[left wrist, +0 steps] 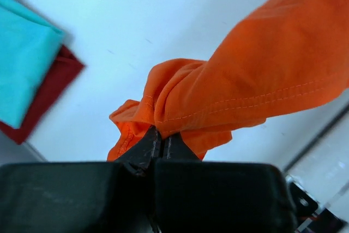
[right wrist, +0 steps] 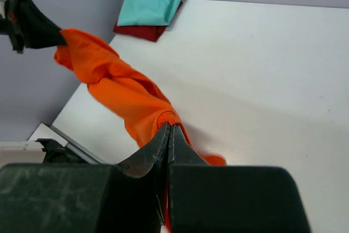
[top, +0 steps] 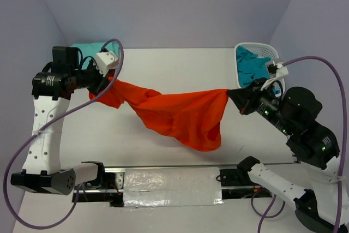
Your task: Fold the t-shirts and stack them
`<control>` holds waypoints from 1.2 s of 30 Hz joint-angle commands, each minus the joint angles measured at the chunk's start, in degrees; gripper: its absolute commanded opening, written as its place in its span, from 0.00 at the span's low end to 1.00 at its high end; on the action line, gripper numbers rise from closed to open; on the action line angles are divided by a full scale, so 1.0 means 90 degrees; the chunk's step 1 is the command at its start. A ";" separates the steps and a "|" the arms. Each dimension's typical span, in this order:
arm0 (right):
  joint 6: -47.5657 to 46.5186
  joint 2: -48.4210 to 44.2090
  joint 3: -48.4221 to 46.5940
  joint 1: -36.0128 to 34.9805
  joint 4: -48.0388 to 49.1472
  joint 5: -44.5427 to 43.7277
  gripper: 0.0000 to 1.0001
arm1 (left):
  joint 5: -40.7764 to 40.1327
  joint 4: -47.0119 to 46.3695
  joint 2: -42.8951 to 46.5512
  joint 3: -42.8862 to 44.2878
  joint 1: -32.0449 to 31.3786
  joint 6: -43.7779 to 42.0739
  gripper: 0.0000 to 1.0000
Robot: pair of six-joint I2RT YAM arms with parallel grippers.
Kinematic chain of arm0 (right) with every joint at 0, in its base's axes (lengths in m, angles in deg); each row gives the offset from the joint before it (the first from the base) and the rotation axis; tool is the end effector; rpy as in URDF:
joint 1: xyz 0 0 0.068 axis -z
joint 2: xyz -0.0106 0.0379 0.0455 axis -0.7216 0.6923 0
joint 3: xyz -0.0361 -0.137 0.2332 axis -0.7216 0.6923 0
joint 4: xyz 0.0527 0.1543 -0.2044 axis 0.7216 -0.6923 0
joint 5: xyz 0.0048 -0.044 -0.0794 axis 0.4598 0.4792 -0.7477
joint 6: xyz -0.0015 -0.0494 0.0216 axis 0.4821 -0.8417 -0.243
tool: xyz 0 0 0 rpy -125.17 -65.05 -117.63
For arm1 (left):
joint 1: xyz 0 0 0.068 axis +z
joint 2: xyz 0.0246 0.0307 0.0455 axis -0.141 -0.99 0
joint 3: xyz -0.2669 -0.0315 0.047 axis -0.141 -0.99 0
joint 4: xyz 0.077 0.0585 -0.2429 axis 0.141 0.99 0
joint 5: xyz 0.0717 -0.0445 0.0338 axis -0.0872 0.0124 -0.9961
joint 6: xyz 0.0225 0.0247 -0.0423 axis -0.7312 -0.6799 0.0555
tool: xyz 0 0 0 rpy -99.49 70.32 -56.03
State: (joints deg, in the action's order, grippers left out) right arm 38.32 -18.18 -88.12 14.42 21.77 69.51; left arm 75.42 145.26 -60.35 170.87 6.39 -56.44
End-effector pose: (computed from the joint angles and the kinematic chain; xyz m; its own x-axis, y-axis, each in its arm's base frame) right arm 0.0780 0.0490 0.4760 -0.3246 0.1929 -0.9260 -0.4585 0.8242 0.3324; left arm 0.2172 -0.0214 0.4433 -0.3473 0.5073 -0.7887 0.6389 0.7436 0.1970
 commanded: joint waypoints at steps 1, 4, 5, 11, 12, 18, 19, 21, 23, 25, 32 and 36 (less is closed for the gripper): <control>-0.0406 0.0594 0.0089 0.0092 -0.0434 -0.0352 0.00 | 0.0654 0.0834 -0.0366 -0.0109 0.0054 -0.0104 0.03; -0.0826 0.1647 0.0138 0.0754 0.0044 0.0123 0.00 | 0.1065 0.1058 -0.1146 -0.0217 0.0054 -0.0133 0.20; -0.0885 0.1999 0.0138 0.1075 0.0220 0.0909 0.00 | 0.1133 0.1184 -0.1806 -0.0159 0.0064 -0.0123 0.26; -0.0954 0.6225 -0.1684 0.2045 0.0369 0.1475 0.27 | 0.1837 0.1284 -0.5226 0.1488 0.0667 0.0314 0.53; -0.0896 0.6782 -0.2084 0.2133 0.0117 0.1435 0.34 | 0.1847 0.1283 -0.5637 0.1907 0.0756 0.0587 0.59; -0.0456 0.8518 -0.3958 0.2202 -0.0377 0.1299 0.59 | 0.1427 0.0300 -0.6044 0.3125 0.1099 0.1470 0.79; -0.0427 0.8274 -0.3634 0.2163 -0.0123 0.1269 0.59 | 0.1436 0.0142 -0.5461 0.2455 0.1099 0.1159 0.77; -0.0378 0.7425 -0.2554 0.2163 0.0501 0.1220 0.60 | 0.1262 -0.0054 -0.4853 0.1720 0.1040 0.0748 0.72; -0.0378 0.6607 -0.1877 0.2124 0.0903 0.1162 0.57 | 0.0824 -0.0152 -0.3974 0.0548 0.0856 0.0035 0.58; -0.0349 0.6106 -0.0783 0.2075 0.1148 0.1219 0.39 | 0.0549 -0.0279 -0.3202 -0.0663 0.0660 -0.0406 0.45; -0.0085 0.4757 0.1660 0.1470 0.1862 0.1543 0.35 | 0.0361 -0.1381 -0.2721 -0.2415 -0.0248 0.0111 0.65; 0.0022 0.4649 0.2597 0.1255 0.2106 0.1718 0.45 | 0.0042 -0.2221 -0.2245 -0.2745 -0.1106 -0.0200 0.74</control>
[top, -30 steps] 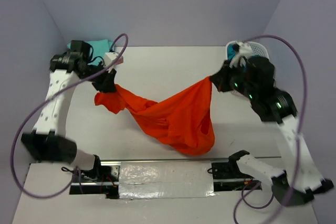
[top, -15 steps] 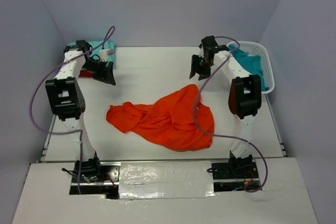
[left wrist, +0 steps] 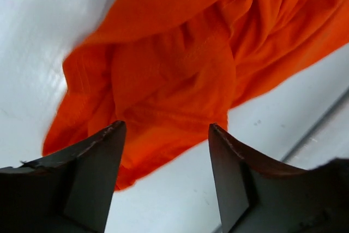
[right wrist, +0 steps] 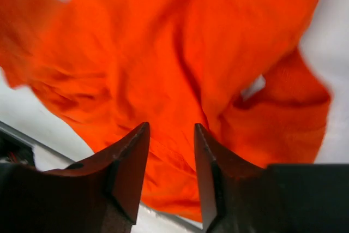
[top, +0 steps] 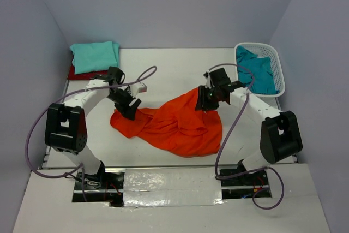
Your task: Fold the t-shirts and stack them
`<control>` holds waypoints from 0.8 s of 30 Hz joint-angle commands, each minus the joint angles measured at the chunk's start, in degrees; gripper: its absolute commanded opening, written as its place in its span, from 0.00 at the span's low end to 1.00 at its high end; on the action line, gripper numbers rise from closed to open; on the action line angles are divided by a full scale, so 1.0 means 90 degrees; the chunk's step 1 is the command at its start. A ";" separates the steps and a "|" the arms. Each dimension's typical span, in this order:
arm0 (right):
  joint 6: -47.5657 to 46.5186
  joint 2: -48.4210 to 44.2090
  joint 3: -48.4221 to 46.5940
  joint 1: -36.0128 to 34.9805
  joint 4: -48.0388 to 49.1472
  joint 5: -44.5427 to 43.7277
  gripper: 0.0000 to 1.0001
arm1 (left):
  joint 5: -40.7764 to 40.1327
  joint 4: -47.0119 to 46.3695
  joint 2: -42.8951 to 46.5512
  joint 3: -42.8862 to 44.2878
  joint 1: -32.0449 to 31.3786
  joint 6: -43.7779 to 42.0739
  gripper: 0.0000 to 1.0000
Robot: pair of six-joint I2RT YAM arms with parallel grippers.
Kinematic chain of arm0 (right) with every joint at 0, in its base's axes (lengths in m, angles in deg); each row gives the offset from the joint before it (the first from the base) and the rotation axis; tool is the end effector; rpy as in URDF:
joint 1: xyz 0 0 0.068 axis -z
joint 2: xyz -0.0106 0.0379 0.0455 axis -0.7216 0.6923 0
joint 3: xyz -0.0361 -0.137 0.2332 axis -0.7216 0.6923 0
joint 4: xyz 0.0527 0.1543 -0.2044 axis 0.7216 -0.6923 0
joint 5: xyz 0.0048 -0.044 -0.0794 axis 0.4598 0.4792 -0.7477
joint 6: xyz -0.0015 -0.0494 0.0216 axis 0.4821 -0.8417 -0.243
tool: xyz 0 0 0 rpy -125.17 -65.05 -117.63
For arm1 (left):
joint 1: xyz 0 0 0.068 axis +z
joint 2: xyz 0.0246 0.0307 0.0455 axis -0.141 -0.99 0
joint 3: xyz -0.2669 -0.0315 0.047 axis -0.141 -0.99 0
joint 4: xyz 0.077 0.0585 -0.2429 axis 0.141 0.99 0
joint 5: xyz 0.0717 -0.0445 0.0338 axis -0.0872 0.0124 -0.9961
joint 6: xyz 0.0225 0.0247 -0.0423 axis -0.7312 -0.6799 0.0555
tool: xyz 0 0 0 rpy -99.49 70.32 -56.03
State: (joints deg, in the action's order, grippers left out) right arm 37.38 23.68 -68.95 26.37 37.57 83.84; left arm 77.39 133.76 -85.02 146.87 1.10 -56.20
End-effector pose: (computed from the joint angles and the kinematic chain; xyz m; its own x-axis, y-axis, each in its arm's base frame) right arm 0.2892 0.1142 0.2486 -0.8845 0.0088 -0.4665 -0.1952 0.9011 0.3871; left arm 0.3101 -0.0542 0.2186 -0.6991 0.5750 -0.4251 0.7000 0.6717 -0.2426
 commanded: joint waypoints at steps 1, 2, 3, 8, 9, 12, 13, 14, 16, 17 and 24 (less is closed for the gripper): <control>0.0185 0.0017 0.0585 -0.0074 0.0379 0.0106 0.47 | -0.0256 -0.1158 0.0577 -0.0167 -0.0830 -0.0257 0.75; 0.0215 0.0056 0.0751 -0.0093 0.0428 0.0038 0.48 | -0.0334 -0.1537 0.0616 -0.0284 -0.0959 -0.0190 0.76; 0.0244 0.0066 0.0830 -0.0103 0.0458 0.0008 0.48 | -0.0393 -0.1657 0.0578 -0.0295 -0.1047 -0.0160 0.76; 0.0313 0.0232 0.1084 -0.0123 0.0507 -0.0050 0.48 | -0.0296 -0.1668 -0.0056 -0.0149 -0.1467 0.0132 0.74; 0.0303 0.0223 0.1094 -0.0142 0.0458 -0.0186 0.49 | -0.0325 -0.1746 -0.0144 -0.0149 -0.1526 0.0172 0.74; 0.0205 0.0106 0.1202 -0.0172 0.0351 -0.0295 0.53 | -0.0452 -0.1795 -0.0476 -0.0100 -0.1682 0.0338 0.74; 0.0195 0.0067 0.1231 -0.0172 0.0331 -0.0314 0.55 | -0.0587 -0.1814 -0.0545 -0.0071 -0.1721 0.0367 0.74; 0.0176 0.0066 0.1309 -0.0172 0.0360 -0.0295 0.56 | -0.0676 -0.1853 -0.0633 -0.0003 -0.1741 0.0464 0.74; 0.0185 0.0124 0.1406 -0.0181 0.0438 -0.0218 0.59 | -0.0755 -0.1902 -0.0711 0.0085 -0.1751 0.0533 0.73; 0.0205 0.0173 0.1417 -0.0191 0.0467 -0.0178 0.59 | -0.0716 -0.1874 -0.0760 0.0221 -0.1761 0.0572 0.73; 0.0361 0.0457 0.1592 -0.0250 0.0809 0.0183 0.58 | -0.0705 -0.2000 -0.0672 0.0164 -0.1839 0.0690 0.71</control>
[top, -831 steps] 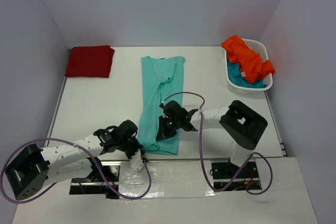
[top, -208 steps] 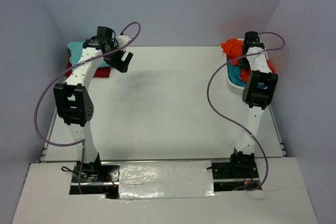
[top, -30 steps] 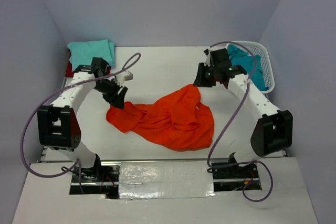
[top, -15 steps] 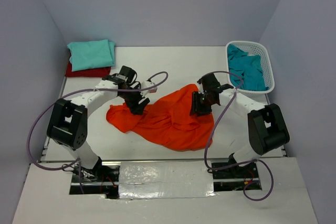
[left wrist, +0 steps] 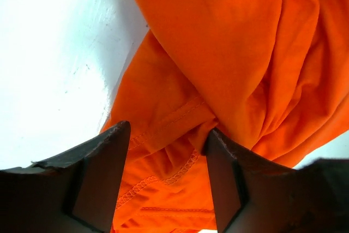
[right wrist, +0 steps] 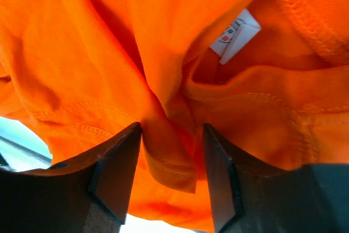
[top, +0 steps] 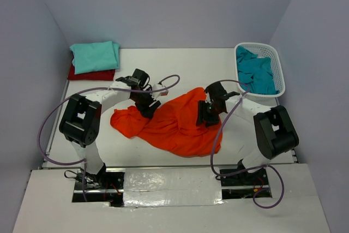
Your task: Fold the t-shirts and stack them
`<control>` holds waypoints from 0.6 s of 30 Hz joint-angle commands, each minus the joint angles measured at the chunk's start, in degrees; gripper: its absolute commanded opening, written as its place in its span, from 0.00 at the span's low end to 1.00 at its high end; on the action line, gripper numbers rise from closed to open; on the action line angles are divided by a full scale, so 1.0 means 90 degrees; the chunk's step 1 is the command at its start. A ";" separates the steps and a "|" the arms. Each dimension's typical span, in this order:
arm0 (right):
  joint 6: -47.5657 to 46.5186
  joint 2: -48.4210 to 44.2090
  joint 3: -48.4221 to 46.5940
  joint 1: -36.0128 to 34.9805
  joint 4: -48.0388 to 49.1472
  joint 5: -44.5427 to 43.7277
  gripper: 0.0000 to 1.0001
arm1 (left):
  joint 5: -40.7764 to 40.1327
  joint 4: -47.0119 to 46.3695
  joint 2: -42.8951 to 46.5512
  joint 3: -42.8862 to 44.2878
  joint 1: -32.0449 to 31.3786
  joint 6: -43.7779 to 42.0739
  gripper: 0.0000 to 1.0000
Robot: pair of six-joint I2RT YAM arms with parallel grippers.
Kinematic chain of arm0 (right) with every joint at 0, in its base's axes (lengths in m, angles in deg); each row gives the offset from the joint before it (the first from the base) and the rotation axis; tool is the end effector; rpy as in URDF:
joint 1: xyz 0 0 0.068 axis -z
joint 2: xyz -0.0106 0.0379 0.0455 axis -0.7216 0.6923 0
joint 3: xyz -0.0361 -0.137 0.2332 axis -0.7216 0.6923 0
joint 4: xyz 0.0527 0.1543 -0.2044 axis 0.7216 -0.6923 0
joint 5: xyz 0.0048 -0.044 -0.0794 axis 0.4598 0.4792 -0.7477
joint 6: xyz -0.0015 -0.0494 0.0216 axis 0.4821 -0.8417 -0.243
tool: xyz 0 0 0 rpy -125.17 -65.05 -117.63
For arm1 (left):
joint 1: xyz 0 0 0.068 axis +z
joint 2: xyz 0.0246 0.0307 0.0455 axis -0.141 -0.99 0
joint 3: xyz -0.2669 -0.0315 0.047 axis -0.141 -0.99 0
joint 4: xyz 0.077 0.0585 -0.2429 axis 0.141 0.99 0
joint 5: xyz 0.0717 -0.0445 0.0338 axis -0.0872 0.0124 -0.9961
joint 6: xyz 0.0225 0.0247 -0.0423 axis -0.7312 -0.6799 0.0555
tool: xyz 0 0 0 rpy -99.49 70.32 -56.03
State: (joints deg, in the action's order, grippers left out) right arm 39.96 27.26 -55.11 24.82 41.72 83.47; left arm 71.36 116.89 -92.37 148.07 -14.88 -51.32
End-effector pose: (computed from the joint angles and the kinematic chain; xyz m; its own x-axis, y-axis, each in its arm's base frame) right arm 0.2593 0.1113 0.1648 -0.9683 -0.0035 -0.2499 -0.0949 0.9301 0.3549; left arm 0.3264 -0.1521 0.1922 -0.5119 0.6944 -0.5057 0.8327 0.5458 -0.0935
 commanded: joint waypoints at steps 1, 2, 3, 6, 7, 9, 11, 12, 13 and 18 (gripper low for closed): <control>0.0084 0.0078 0.0055 -0.0077 0.0396 0.0273 0.56 | -0.0074 -0.0164 0.0105 0.0011 -0.0064 0.0158 0.68; 0.0094 0.0088 0.0055 -0.0087 0.0407 0.0361 0.48 | -0.0065 -0.0116 -0.0002 0.0040 -0.0064 0.0158 0.59; 0.0094 0.0127 0.0046 -0.0077 0.0426 0.0420 0.43 | -0.0055 -0.0087 -0.0051 0.0088 -0.0064 0.0158 0.51; 0.0046 0.0176 -0.0091 -0.0077 0.0339 0.0459 0.17 | -0.0123 0.0021 -0.0120 0.0235 -0.0073 0.0178 0.16; 0.0026 0.0156 -0.0130 -0.0077 0.0280 0.0401 0.05 | -0.0191 0.0050 -0.0062 0.0322 -0.0064 0.0197 0.03; -0.0032 0.0040 -0.0276 -0.0048 0.0134 0.0342 0.00 | -0.0435 0.0196 0.0094 0.0537 -0.0034 0.0197 0.00; -0.0062 -0.0068 -0.0393 0.0107 0.0055 0.0429 0.00 | -0.0601 0.0410 0.0221 0.0791 0.0121 0.0236 0.00; -0.0091 -0.0126 -0.0597 0.0186 -0.0022 0.0488 0.00 | -0.0592 0.0508 0.0270 0.1150 0.0228 0.0265 0.00; -0.0140 -0.0224 -0.0744 0.0254 -0.0081 0.0547 0.00 | -0.0563 0.0616 0.0348 0.1385 0.0336 0.0295 0.00; -0.0394 -0.0284 -0.2866 0.1199 -0.0656 0.0946 0.00 | 0.0215 0.1279 0.0096 0.3587 0.1711 0.0752 0.00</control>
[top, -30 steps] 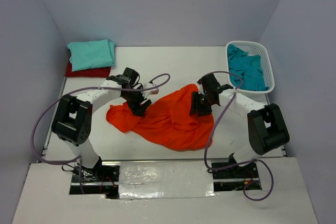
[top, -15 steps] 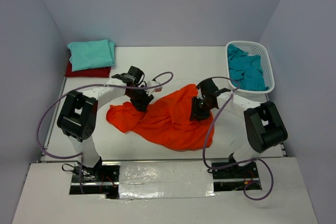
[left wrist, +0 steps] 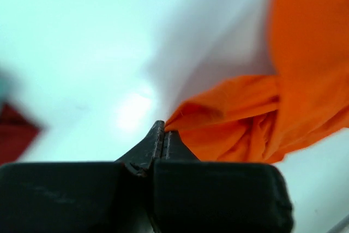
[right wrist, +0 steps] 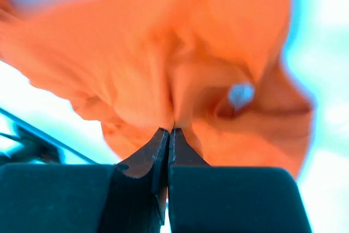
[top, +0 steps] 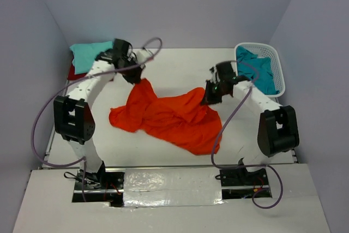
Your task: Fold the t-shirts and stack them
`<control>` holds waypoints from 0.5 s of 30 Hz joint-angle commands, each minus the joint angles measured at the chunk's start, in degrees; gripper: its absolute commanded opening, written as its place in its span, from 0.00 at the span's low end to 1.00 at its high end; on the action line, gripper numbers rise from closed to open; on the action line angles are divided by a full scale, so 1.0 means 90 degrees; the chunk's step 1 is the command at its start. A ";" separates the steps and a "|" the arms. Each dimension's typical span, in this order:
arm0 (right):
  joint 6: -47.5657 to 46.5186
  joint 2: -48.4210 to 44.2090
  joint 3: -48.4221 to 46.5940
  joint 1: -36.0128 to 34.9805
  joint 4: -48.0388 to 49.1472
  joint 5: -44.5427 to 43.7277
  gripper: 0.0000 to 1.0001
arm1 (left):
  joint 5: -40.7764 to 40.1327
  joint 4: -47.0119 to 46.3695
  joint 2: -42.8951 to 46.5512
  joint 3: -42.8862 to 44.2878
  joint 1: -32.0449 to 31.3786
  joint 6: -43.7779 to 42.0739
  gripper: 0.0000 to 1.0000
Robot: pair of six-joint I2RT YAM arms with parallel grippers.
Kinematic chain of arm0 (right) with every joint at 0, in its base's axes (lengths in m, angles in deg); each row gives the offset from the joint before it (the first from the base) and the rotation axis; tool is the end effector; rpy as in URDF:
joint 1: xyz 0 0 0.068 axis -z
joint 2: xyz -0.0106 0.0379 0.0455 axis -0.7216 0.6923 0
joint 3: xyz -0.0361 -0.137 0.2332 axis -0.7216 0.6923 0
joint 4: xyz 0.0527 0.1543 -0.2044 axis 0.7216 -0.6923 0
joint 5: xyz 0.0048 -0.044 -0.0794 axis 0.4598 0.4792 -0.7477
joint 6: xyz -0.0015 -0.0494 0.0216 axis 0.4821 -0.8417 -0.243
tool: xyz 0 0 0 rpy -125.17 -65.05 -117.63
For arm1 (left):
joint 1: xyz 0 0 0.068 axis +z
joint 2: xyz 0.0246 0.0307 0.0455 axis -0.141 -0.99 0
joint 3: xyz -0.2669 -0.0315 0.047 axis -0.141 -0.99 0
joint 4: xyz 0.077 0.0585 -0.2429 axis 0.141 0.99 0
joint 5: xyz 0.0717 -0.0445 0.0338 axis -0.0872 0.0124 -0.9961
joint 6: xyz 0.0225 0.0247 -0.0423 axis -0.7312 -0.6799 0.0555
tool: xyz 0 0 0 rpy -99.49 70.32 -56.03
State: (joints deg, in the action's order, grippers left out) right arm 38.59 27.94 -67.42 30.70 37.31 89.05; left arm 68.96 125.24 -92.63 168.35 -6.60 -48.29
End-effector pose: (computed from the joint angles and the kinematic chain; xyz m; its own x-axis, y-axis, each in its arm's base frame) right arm 0.3002 0.0961 0.2194 -0.9368 0.0702 -0.3428 -0.0987 0.8868 0.4515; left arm 0.3778 -0.1107 0.2890 -0.5397 0.5560 -0.6321 0.7086 0.7054 0.0155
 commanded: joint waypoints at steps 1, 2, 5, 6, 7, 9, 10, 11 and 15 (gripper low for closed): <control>-0.0280 -0.0271 -0.2000 0.0703 -0.0254 0.0425 0.00 | 0.0621 0.0450 0.0008 0.1766 0.1006 0.0474 0.00; -0.0290 -0.0019 -0.2479 0.0889 -0.0361 0.0494 0.00 | 0.0729 0.0518 -0.0119 0.2177 0.1424 0.0572 0.00; -0.0203 0.0683 -0.5518 0.1523 -0.1082 0.0787 0.00 | 0.1148 0.0569 -0.0714 0.4253 0.2149 0.1078 0.00; -0.0163 0.0831 -0.6091 0.1525 -0.1182 0.0787 0.00 | 0.1150 0.0568 -0.0793 0.4570 0.2315 0.1274 0.00; -0.0115 0.0959 -0.6658 0.1670 -0.1251 0.0836 0.00 | 0.1391 0.0259 -0.0823 0.4825 0.2684 0.1459 0.00; 0.0071 0.1145 -0.7813 0.1904 -0.1242 0.0875 0.00 | 0.1588 -0.0491 -0.0697 0.5062 0.3047 0.2084 0.00; 0.0139 0.1116 -0.8038 0.1954 -0.1203 0.0894 0.00 | 0.1676 -0.0728 -0.0571 0.5004 0.3339 0.2212 0.00; 0.0256 0.0961 -0.8127 0.1984 -0.1028 0.0914 0.00 | 0.1687 -0.0943 -0.0299 0.4781 0.3449 0.2377 0.00; 0.0296 -0.0005 -0.6979 0.1984 -0.0247 0.1197 0.00 | 0.2008 -0.1492 0.0542 0.3901 0.3664 0.2116 0.00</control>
State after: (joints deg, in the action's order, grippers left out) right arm 40.01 32.81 -135.11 48.82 32.48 96.48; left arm 81.74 117.63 -94.53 206.82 26.69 -30.71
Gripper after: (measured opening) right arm 0.009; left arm 0.026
